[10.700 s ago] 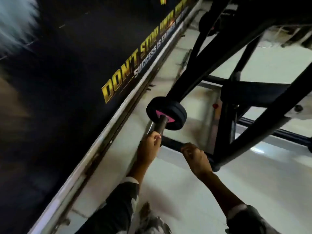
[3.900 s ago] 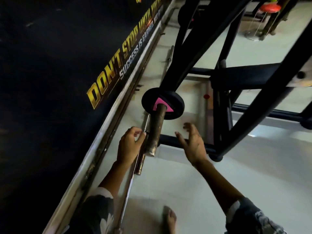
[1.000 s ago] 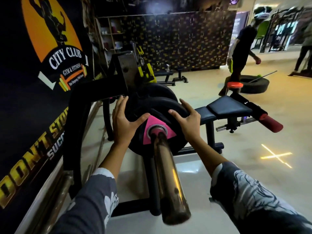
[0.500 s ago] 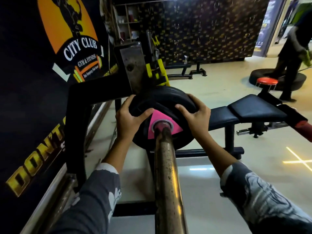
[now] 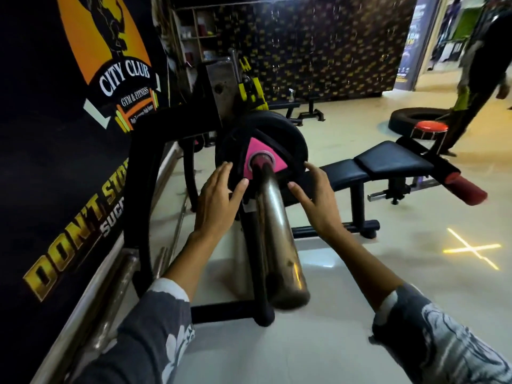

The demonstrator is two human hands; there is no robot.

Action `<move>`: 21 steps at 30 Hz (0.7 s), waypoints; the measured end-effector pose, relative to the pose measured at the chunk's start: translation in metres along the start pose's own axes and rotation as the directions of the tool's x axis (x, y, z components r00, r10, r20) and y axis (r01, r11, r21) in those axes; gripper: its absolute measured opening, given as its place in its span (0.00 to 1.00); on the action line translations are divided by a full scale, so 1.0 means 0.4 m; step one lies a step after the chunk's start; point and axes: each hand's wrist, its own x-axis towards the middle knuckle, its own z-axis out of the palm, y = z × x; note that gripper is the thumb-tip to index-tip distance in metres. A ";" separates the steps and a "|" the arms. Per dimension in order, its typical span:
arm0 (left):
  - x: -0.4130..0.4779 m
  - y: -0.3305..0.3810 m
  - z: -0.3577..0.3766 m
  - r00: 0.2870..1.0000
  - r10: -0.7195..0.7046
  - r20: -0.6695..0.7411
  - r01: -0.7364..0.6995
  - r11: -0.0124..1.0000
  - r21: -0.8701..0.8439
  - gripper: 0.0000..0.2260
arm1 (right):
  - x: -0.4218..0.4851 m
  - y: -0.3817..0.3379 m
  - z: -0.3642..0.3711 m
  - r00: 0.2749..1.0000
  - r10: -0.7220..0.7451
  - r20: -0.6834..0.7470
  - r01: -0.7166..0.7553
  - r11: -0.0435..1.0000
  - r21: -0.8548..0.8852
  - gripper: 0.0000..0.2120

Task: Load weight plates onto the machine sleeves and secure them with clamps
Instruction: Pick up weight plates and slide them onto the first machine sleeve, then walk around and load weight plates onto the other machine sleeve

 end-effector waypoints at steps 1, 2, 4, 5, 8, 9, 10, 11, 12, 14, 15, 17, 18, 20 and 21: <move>-0.048 0.020 -0.020 0.999 0.035 0.016 -0.036 0.999 0.013 0.23 | -0.057 -0.025 -0.011 1.000 -0.011 0.014 0.011 1.000 -0.029 0.28; -0.097 0.040 -0.044 0.998 0.064 0.027 -0.064 0.998 0.013 0.23 | -0.115 -0.053 -0.022 0.999 -0.024 0.026 0.025 0.998 -0.049 0.29; -0.195 0.084 -0.090 0.995 0.093 0.037 -0.093 0.996 -0.002 0.23 | -0.226 -0.107 -0.045 0.998 -0.037 0.050 0.040 0.997 -0.060 0.29; -0.249 0.109 -0.116 0.995 0.095 0.041 -0.094 0.995 -0.010 0.23 | -0.284 -0.137 -0.060 0.998 -0.031 0.055 0.034 0.998 -0.056 0.29; -0.412 0.190 -0.186 0.984 0.163 0.066 -0.162 0.986 -0.029 0.24 | -0.441 -0.206 -0.121 1.000 -0.014 0.026 0.016 0.998 -0.055 0.29; -0.458 0.219 -0.197 0.970 0.230 0.078 -0.227 0.973 -0.039 0.24 | -0.484 -0.218 -0.147 0.999 -0.030 0.013 0.030 0.997 -0.073 0.28; -0.503 0.249 -0.203 0.948 0.305 0.094 -0.301 0.952 -0.056 0.25 | -0.533 -0.227 -0.176 0.999 -0.041 -0.005 0.040 0.994 -0.100 0.27; -0.540 0.277 -0.202 0.923 0.371 0.106 -0.364 0.928 -0.079 0.25 | -0.575 -0.229 -0.205 0.999 -0.038 -0.027 0.035 0.991 -0.127 0.26; -0.573 0.307 -0.189 0.902 0.415 0.121 -0.403 0.908 -0.115 0.25 | -0.620 -0.223 -0.240 0.998 -0.012 -0.054 0.004 0.989 -0.145 0.25; -0.618 0.361 -0.150 0.889 0.435 0.141 -0.410 0.895 -0.174 0.24 | -0.696 -0.210 -0.306 0.991 0.054 -0.122 -0.073 0.986 -0.153 0.22; -0.635 0.394 -0.122 0.890 0.427 0.159 -0.394 0.896 -0.204 0.23 | -0.732 -0.199 -0.345 0.984 0.095 -0.152 -0.121 0.978 -0.168 0.20; -0.661 0.455 -0.055 0.879 0.417 0.232 -0.363 0.900 -0.240 0.22 | -0.785 -0.169 -0.418 0.966 0.171 -0.193 -0.214 0.949 -0.233 0.16; -0.678 0.486 -0.016 0.869 0.409 0.280 -0.344 0.904 -0.254 0.22 | -0.812 -0.149 -0.456 0.955 0.210 -0.208 -0.262 0.926 -0.271 0.15; -0.712 0.553 0.074 0.839 0.404 0.363 -0.312 0.906 -0.287 0.20 | -0.866 -0.098 -0.541 0.920 0.303 -0.248 -0.373 0.872 -0.316 0.14; -0.730 0.591 0.123 0.820 0.407 0.402 -0.299 0.904 -0.305 0.19 | -0.895 -0.070 -0.586 0.895 0.352 -0.274 -0.430 0.844 -0.319 0.13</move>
